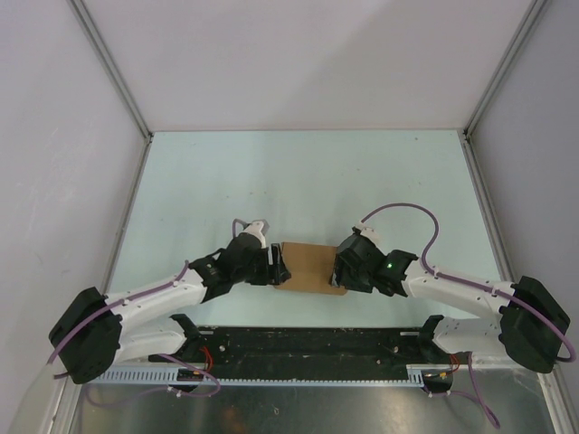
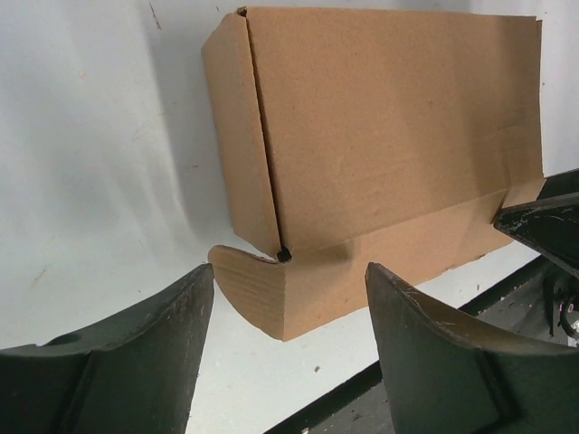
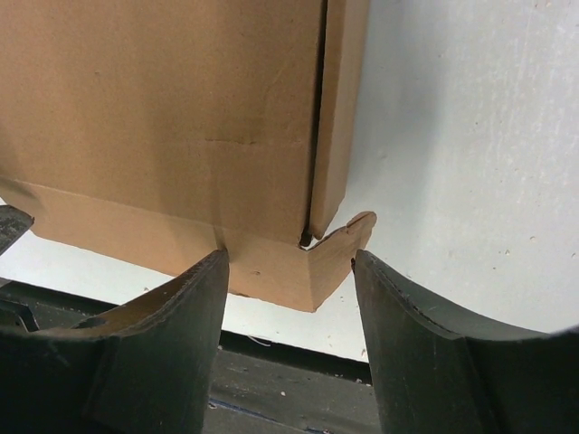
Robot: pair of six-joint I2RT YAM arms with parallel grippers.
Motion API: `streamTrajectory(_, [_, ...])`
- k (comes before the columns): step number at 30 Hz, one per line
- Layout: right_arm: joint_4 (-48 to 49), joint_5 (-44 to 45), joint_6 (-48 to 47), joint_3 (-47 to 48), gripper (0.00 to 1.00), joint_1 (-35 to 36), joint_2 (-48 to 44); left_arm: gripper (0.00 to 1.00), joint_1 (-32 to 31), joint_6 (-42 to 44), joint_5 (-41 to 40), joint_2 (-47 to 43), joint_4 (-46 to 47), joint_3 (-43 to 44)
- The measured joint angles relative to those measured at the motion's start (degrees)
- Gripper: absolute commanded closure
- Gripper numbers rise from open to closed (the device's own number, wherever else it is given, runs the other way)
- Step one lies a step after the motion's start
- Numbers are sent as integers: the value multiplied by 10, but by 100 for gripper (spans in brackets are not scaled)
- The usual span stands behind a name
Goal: Fold the paper box
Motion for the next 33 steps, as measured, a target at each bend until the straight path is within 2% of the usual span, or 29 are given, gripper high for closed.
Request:
streamTrajectory(22, [14,9,-21,0,43,0,14,28,-8,10,-4,46,0,30])
streamTrajectory(33, [42,-21,-22,0,43,-1,14,28,-10,8,7,46,0,31])
